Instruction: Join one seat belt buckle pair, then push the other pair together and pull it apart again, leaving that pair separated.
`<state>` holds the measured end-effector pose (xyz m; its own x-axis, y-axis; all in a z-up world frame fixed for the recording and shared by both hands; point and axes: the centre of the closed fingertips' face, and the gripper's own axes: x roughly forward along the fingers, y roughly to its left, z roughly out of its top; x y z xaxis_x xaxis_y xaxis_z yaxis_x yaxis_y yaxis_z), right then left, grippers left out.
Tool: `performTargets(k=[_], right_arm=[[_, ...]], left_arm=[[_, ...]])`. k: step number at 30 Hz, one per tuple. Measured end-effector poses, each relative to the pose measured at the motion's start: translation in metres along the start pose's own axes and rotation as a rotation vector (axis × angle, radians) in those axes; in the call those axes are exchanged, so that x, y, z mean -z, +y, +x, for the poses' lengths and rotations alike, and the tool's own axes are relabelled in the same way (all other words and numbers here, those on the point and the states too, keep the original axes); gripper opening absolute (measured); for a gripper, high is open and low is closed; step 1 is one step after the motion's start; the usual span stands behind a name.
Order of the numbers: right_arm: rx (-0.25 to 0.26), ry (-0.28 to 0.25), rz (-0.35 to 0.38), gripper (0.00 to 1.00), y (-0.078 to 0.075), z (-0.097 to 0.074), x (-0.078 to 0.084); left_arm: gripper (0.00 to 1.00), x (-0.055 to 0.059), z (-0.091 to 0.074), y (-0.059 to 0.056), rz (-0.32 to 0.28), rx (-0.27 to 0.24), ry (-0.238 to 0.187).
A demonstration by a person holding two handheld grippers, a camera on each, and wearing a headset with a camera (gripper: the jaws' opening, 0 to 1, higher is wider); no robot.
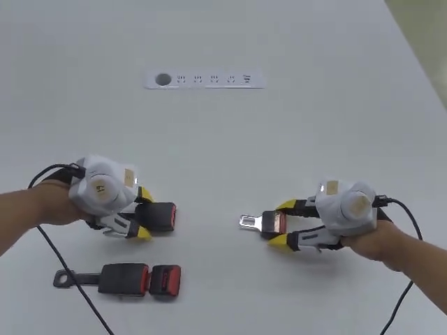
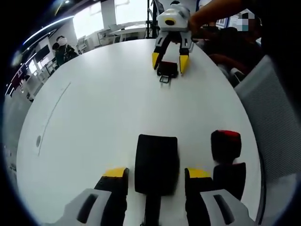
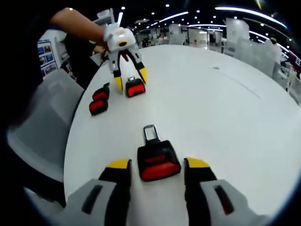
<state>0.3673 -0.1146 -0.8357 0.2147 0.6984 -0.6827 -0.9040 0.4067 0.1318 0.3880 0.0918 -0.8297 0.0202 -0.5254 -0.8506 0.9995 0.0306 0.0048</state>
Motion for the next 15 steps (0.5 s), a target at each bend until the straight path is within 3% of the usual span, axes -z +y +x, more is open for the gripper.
performTargets(k=[5, 10, 12, 15], right_arm=[[0.07, -0.059, 0.031, 0.63, -0.003, -0.005, -0.007], [0.174, -0.127, 0.081, 0.76, -0.008, -0.012, -0.014], [0.214, -0.152, 0.107, 0.81, -0.008, -0.016, -0.018], [0.274, -0.181, 0.13, 0.86, -0.008, -0.023, -0.021]], left_arm=[[0.64, -0.006, -0.017, 0.008, -0.147, -0.093, -0.054], [0.86, -0.003, -0.038, 0.021, -0.311, -0.248, -0.135], [0.9, -0.004, -0.048, 0.02, -0.364, -0.293, -0.177], [0.91, 0.001, -0.06, 0.013, -0.451, -0.342, -0.189]])
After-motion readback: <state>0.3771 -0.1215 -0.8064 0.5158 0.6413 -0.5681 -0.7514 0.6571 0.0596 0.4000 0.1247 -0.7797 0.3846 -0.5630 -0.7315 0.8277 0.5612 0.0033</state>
